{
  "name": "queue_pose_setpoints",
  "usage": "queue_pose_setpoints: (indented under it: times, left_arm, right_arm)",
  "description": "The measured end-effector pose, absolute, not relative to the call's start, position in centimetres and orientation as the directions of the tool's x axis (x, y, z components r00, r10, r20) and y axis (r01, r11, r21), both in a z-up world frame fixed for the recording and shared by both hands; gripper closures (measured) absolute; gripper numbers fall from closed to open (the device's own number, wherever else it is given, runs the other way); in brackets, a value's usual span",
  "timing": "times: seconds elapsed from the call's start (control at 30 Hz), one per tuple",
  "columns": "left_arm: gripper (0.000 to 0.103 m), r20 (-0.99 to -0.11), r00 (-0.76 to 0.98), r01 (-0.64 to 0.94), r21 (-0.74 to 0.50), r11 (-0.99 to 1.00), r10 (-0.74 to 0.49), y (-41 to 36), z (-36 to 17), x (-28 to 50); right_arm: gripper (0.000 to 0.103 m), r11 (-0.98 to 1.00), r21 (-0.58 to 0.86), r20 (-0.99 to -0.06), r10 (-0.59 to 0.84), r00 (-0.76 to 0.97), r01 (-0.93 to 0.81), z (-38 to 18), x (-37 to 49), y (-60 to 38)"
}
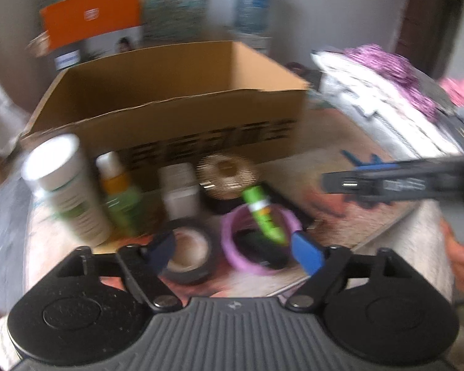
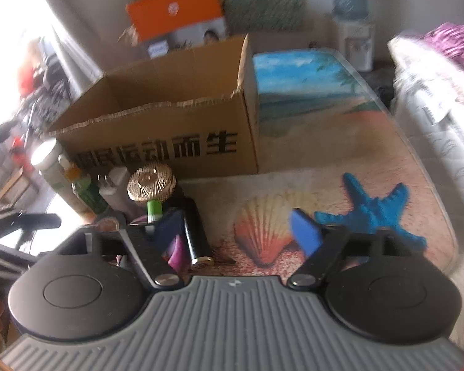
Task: Organize rigid objects
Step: 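Grasp the black cylinder beside the pink bowl with the right gripper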
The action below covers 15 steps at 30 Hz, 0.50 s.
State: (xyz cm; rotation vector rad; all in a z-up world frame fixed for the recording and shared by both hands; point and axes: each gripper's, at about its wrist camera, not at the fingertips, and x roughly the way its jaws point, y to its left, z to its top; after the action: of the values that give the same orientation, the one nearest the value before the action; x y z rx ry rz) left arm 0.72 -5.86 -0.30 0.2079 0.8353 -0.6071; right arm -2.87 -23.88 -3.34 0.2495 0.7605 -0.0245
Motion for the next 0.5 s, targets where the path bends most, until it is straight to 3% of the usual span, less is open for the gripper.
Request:
queue_pose_setpoints:
  times: [0.1, 0.3, 0.5]
  left_arm:
    - [0.036, -0.752, 0.478, 0.631, -0.066, 0.773, -0.455, -7.8, -0.5, 0.6]
    - [0.051, -0.755, 0.442, 0.67, -0.08, 0.738, -0.484, -9.2, -0.7, 0.4]
    - [0.059, -0.765, 0.415, 0.684, -0.094, 0.723, -0.492, -9.5, -1.2, 0.8]
  right_arm:
    - [0.055, 0.967, 0.248, -0.724, 0.139, 0.676, 0.066, -4.2, -0.6, -24.3]
    - [0.071, 0.961, 0.275, -0.763, 0.233, 0.604, -0.023, -5.4, 2.9, -23.3]
    - [0.076, 0.946, 0.318, -0.79, 0.305, 0.532, -0.071, -6.5, 5.3, -22.4]
